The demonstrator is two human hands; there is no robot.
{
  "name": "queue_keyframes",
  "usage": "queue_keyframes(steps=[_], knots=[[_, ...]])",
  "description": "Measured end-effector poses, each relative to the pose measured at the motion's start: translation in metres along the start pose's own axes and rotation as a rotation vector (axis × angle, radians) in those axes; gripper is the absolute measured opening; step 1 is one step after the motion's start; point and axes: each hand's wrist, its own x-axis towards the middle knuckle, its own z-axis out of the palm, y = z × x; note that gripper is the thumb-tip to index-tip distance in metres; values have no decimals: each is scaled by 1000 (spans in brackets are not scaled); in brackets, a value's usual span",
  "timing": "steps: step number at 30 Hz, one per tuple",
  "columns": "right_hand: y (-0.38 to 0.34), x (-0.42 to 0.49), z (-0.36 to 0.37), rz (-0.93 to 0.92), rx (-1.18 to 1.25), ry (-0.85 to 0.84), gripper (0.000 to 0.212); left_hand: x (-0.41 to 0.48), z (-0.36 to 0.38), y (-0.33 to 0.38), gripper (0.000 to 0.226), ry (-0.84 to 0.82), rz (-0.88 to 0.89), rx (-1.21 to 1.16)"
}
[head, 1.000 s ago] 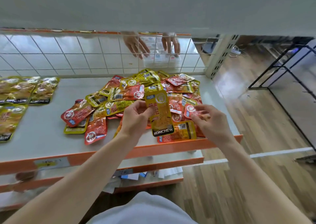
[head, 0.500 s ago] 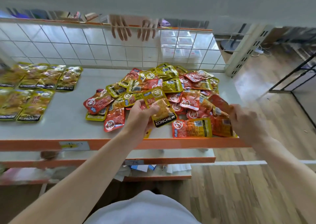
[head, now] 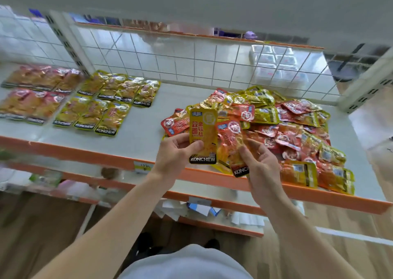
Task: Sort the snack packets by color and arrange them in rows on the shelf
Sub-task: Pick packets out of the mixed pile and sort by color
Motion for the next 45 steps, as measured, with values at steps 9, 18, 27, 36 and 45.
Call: queue_keyframes(steps=[9, 18, 27, 36, 45], knots=[[21, -15, 78, 19, 4, 7, 17, -6, -89, -3, 14, 118, -19, -19], [45, -8, 141, -35, -108, 37, 19, 17, -160, -10, 37, 248, 217, 590], [63, -2, 188, -92, -200, 33, 28, 50, -184, -23, 49, 249, 423, 1225], [73, 2, 213, -249, -364, 135, 42, 59, -202, -46, 29, 53, 620, 1203], [84, -1, 229, -369, -438, 164, 48, 80, -205, -45, 29, 111, 626, 1189]])
